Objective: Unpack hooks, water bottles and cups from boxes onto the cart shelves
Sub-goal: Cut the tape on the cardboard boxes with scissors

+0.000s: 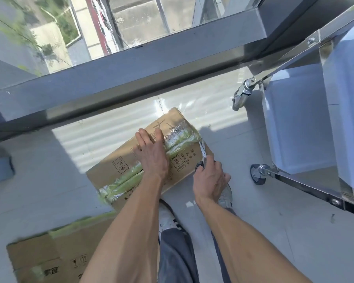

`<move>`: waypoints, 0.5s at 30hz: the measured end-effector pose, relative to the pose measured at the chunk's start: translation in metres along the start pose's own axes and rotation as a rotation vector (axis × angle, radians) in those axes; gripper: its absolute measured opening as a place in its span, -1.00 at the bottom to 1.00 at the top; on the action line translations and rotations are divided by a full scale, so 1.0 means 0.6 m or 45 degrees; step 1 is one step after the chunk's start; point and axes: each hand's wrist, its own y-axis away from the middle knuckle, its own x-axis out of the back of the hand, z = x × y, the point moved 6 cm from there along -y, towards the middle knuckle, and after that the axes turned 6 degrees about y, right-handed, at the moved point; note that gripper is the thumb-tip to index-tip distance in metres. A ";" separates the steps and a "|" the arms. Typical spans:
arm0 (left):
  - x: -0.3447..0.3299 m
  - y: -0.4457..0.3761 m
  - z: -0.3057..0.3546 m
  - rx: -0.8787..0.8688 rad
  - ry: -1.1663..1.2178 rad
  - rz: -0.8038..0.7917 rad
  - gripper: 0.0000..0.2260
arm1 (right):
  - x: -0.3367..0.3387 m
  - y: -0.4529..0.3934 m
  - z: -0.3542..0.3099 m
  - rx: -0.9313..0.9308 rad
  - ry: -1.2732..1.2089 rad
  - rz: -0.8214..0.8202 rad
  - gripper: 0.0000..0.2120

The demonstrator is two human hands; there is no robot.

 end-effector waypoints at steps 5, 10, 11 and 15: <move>-0.018 -0.013 -0.014 0.023 -0.120 -0.116 -0.15 | 0.004 0.006 0.010 -0.081 0.002 0.080 -0.72; -0.020 -0.023 -0.011 -0.201 -0.335 -0.147 -0.12 | 0.006 0.012 0.011 -0.085 0.030 0.146 -0.65; -0.018 -0.026 -0.006 -0.236 -0.387 -0.139 -0.13 | 0.007 0.012 0.011 -0.112 0.028 0.148 -0.63; -0.018 -0.033 0.017 -0.188 -0.385 -0.128 -0.32 | 0.016 0.009 -0.005 -0.307 -0.056 0.129 -0.58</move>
